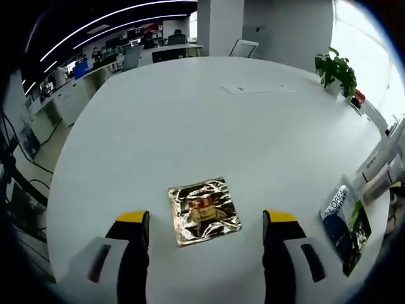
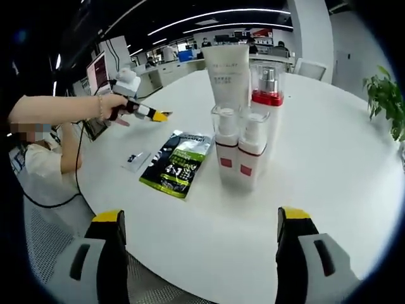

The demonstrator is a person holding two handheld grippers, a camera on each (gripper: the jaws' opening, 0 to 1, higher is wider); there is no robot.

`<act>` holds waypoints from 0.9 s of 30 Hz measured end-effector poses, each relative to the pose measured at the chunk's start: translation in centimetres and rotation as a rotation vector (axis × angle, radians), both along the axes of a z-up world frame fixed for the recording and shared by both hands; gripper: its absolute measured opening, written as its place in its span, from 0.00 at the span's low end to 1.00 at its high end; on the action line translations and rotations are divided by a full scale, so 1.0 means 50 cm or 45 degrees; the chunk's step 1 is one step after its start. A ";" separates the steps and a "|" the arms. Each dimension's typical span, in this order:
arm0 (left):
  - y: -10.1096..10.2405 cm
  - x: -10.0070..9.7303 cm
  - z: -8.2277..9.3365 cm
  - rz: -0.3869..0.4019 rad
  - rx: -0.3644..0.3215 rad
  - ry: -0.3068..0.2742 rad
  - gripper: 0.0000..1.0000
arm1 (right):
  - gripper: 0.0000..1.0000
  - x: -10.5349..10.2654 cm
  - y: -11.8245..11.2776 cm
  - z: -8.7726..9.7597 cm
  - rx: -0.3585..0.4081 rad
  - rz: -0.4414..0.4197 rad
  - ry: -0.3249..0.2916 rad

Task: Arrange the skincare products in the storage area until every visible bottle or jar stands upright without overlapping.

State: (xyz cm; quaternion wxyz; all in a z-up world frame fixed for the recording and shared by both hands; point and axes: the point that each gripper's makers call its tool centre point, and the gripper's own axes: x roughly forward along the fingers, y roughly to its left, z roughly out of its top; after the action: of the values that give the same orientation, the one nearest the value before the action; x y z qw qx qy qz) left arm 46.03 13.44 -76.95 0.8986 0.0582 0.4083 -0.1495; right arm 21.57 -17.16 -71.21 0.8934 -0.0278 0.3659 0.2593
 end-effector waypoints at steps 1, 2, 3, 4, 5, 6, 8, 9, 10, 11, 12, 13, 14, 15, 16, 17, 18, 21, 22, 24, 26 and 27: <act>0.000 0.004 -0.002 -0.003 0.005 0.005 0.64 | 1.00 0.000 0.000 -0.002 -0.005 0.004 0.000; 0.000 0.006 -0.002 -0.003 0.007 0.006 0.63 | 1.00 -0.001 0.001 0.000 -0.006 0.005 0.004; 0.002 0.011 -0.003 -0.003 0.010 0.008 0.62 | 1.00 -0.001 0.002 0.001 -0.002 0.003 0.007; 0.003 0.015 -0.004 -0.004 0.012 0.010 0.62 | 1.00 -0.001 0.002 0.000 -0.002 0.002 0.006; 0.005 0.013 -0.004 -0.001 0.015 0.009 0.62 | 1.00 -0.001 0.003 -0.001 -0.004 0.003 0.005; 0.005 0.010 -0.003 -0.002 0.016 0.006 0.61 | 1.00 -0.001 0.003 -0.001 -0.005 0.004 0.005; 0.004 0.011 -0.002 0.001 0.014 0.007 0.61 | 1.00 -0.002 0.005 -0.003 -0.001 0.006 0.012; 0.005 0.014 -0.003 0.006 0.012 0.010 0.60 | 1.00 -0.003 0.007 -0.005 -0.003 0.013 0.012; 0.005 0.015 -0.003 0.006 0.010 0.009 0.60 | 1.00 -0.003 0.008 -0.005 -0.004 0.015 0.011; 0.006 0.015 -0.003 0.009 0.008 0.007 0.59 | 1.00 -0.003 0.008 -0.006 -0.003 0.014 0.013; 0.007 0.015 -0.003 0.013 0.005 0.004 0.59 | 1.00 -0.005 0.010 -0.007 0.001 0.013 0.020; 0.006 0.015 -0.003 0.013 0.003 0.001 0.58 | 1.00 -0.006 0.011 -0.007 0.001 0.015 0.019; 0.006 0.015 -0.002 0.013 0.001 -0.001 0.57 | 1.00 -0.007 0.013 -0.008 0.001 0.018 0.020; 0.006 0.018 -0.001 0.010 0.005 -0.009 0.55 | 1.00 -0.008 0.015 -0.009 0.002 0.021 0.025; 0.006 0.019 0.000 0.009 0.007 -0.012 0.53 | 1.00 -0.009 0.016 -0.010 0.005 0.022 0.027; 0.007 0.018 0.001 0.015 0.009 -0.015 0.50 | 1.00 -0.010 0.019 -0.012 0.006 0.025 0.030; 0.007 0.017 0.002 0.016 0.010 -0.016 0.46 | 1.00 -0.010 0.020 -0.012 0.006 0.026 0.031; 0.006 0.018 0.004 0.024 0.018 -0.021 0.36 | 0.99 -0.013 0.030 -0.013 0.010 0.043 0.032; 0.004 0.018 0.006 0.018 0.021 -0.026 0.36 | 0.99 -0.013 0.032 -0.013 0.010 0.046 0.032; 0.003 0.021 0.006 0.020 0.017 -0.037 0.35 | 0.99 -0.012 0.036 -0.012 0.014 0.049 0.031; 0.002 0.021 0.007 0.021 0.021 -0.043 0.34 | 0.99 -0.010 0.040 -0.008 0.022 0.052 0.022; 0.002 0.021 0.010 0.020 0.021 -0.052 0.33 | 0.99 -0.011 0.044 -0.006 0.023 0.058 0.020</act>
State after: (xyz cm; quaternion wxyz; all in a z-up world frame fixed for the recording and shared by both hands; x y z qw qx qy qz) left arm 47.07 13.53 -76.47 0.9074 0.0655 0.3915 -0.1381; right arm 21.03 -14.97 -71.51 0.8845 -0.0261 0.3698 0.2832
